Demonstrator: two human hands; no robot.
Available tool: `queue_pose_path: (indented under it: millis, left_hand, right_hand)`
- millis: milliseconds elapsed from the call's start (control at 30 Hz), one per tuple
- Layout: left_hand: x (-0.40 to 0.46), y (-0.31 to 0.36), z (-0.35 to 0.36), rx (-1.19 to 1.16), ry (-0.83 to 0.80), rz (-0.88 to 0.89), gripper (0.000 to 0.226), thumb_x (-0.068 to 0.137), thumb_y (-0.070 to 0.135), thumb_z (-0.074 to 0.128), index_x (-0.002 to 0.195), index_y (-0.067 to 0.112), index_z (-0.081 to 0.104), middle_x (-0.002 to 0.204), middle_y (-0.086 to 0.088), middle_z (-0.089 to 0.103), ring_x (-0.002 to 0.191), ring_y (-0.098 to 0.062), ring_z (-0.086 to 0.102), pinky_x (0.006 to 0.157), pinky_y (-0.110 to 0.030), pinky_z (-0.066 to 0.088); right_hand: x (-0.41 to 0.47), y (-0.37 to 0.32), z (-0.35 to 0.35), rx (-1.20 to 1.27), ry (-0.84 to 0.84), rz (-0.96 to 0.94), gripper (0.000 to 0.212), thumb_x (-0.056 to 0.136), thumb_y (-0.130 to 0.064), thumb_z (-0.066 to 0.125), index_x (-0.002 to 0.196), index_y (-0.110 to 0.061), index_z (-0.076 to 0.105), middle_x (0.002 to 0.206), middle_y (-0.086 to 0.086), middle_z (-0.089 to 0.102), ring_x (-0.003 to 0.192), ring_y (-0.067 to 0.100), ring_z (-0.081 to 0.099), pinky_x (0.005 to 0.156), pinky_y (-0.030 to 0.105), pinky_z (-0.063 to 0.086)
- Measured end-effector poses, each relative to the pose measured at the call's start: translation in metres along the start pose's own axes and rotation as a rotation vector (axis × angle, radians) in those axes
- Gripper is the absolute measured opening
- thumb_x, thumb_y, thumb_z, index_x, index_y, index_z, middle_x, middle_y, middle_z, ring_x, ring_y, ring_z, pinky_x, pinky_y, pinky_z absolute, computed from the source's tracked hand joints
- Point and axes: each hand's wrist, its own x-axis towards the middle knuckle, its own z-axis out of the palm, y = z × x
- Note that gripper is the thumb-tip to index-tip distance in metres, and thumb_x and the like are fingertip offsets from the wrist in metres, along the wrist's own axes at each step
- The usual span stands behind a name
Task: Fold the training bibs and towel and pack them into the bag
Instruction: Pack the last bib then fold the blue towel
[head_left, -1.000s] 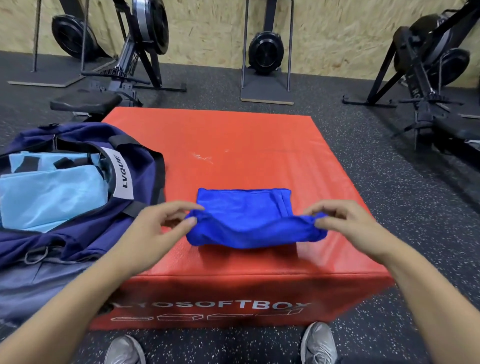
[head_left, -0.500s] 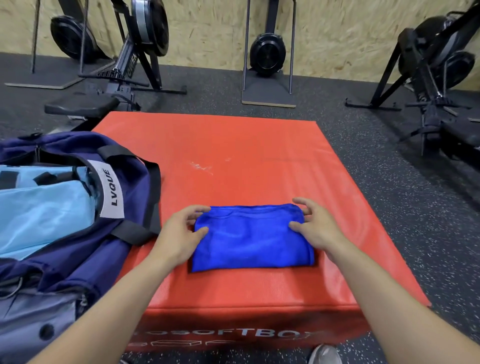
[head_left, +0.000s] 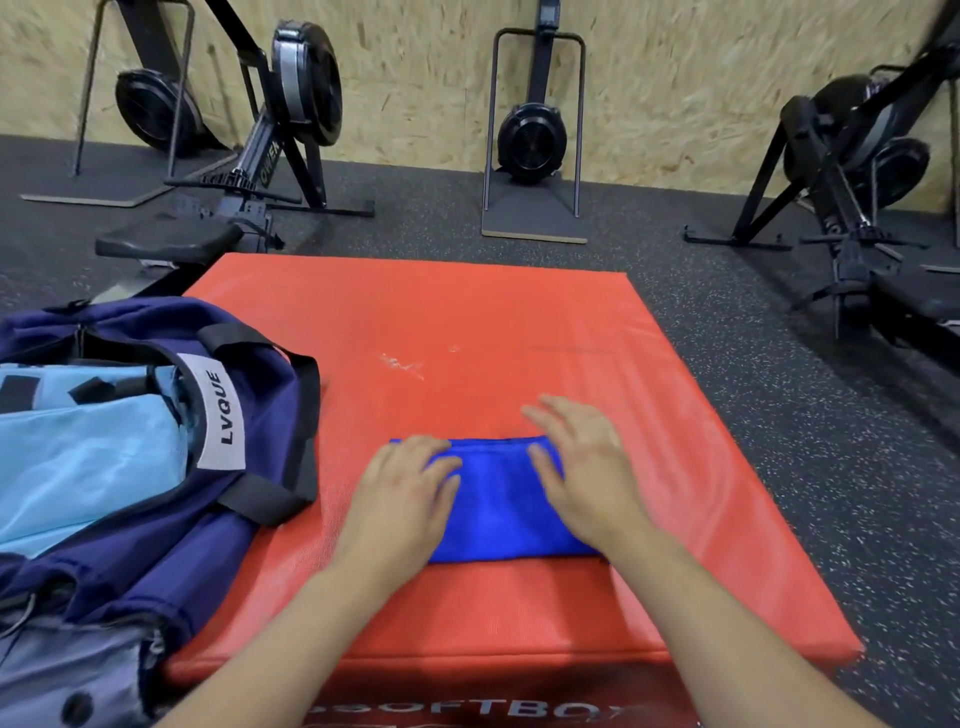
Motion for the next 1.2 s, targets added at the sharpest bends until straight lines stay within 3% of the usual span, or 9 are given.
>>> queue_pose_path:
  millis: [100,167,400,533,600,833,967,1067,1200]
  left_hand:
    - [-0.017,-0.008,0.022,0.141,-0.178,-0.037,0.057,0.1,0.045,0.029,0.141,0.016,0.057,0.149,-0.004,0.051,0.142,-0.02,0.042,0.116,-0.037,0.024]
    - [-0.018,-0.009,0.022,0.18,-0.182,-0.037,0.06,0.102,0.044,0.025,0.148,0.013,0.047,0.156,-0.006,0.041,0.147,-0.018,0.031,0.118,-0.039,0.016]
    - [-0.024,0.001,0.021,0.175,-0.276,-0.029,0.061,0.101,0.044,0.029,0.147,0.008,0.047,0.155,-0.008,0.042,0.145,-0.02,0.037,0.115,-0.039,0.02]
    - [-0.024,-0.01,0.016,0.194,-0.318,-0.011,0.066,0.105,0.049,0.011,0.15,0.013,0.043,0.158,-0.004,0.039,0.148,-0.018,0.031,0.116,-0.039,0.017]
    - [-0.019,-0.007,0.004,0.234,-0.288,-0.048,0.063,0.103,0.046,0.022,0.145,0.008,0.05,0.154,-0.009,0.045,0.145,-0.022,0.039,0.115,-0.044,0.022]
    - [-0.027,0.038,-0.008,0.151,-0.339,-0.063,0.056,0.093,0.05,0.036,0.121,0.018,0.072,0.128,-0.003,0.068,0.114,-0.022,0.065,0.088,-0.043,0.055]
    - [-0.026,0.002,0.001,0.233,-0.365,0.033,0.063,0.09,0.057,0.037,0.134,0.02,0.064,0.138,-0.002,0.061,0.125,-0.021,0.06,0.101,-0.038,0.041]
    - [-0.011,-0.013,-0.014,0.322,-0.298,-0.038,0.058,0.089,0.043,0.043,0.134,0.013,0.063,0.141,-0.01,0.059,0.132,-0.028,0.054,0.104,-0.044,0.038]
    - [-0.02,0.01,-0.032,0.241,-0.31,0.007,0.053,0.091,0.045,0.039,0.123,0.017,0.069,0.133,-0.009,0.064,0.121,-0.027,0.062,0.097,-0.036,0.035]
  right_hand:
    - [-0.017,-0.01,0.017,-0.07,-0.374,-0.076,0.066,0.099,-0.064,0.009,0.156,-0.037,0.026,0.167,-0.006,0.014,0.153,0.009,0.002,0.126,0.043,0.006]
    - [-0.022,-0.009,0.021,-0.089,-0.437,-0.044,0.076,0.09,-0.068,-0.007,0.158,-0.038,0.013,0.167,-0.01,0.0,0.151,0.005,-0.012,0.125,0.041,-0.004]
    - [-0.025,-0.025,0.016,-0.106,-0.511,-0.109,0.063,0.098,-0.063,0.0,0.158,-0.041,-0.001,0.165,-0.014,-0.014,0.149,0.003,-0.023,0.124,0.04,-0.007]
    - [-0.027,-0.03,0.009,-0.083,-0.6,-0.089,0.072,0.089,-0.066,-0.005,0.157,-0.043,-0.004,0.164,-0.015,-0.017,0.148,0.005,-0.025,0.124,0.041,-0.009]
    - [-0.03,-0.033,0.007,-0.099,-0.635,-0.014,0.08,0.083,-0.069,-0.005,0.157,-0.04,-0.007,0.164,-0.012,-0.02,0.149,0.009,-0.025,0.125,0.043,-0.006]
    - [-0.03,-0.053,-0.016,-0.067,-0.769,0.215,0.061,0.105,-0.048,0.027,0.16,-0.033,0.004,0.167,-0.002,-0.011,0.155,0.022,-0.008,0.123,0.046,0.009]
    - [-0.033,-0.033,-0.033,-0.141,-0.677,-0.006,0.061,0.103,-0.048,0.037,0.158,-0.038,0.014,0.167,-0.009,-0.008,0.154,0.017,-0.01,0.125,0.041,0.003]
    - [-0.048,-0.042,-0.027,-0.098,-0.755,0.046,0.066,0.102,-0.055,0.032,0.159,-0.037,0.003,0.167,-0.006,-0.012,0.154,0.018,-0.012,0.125,0.037,0.004]
    - [-0.055,-0.056,-0.024,0.164,-0.594,0.165,0.064,0.103,-0.054,0.034,0.158,-0.041,0.005,0.167,-0.008,-0.005,0.154,0.013,0.005,0.124,0.03,0.011]
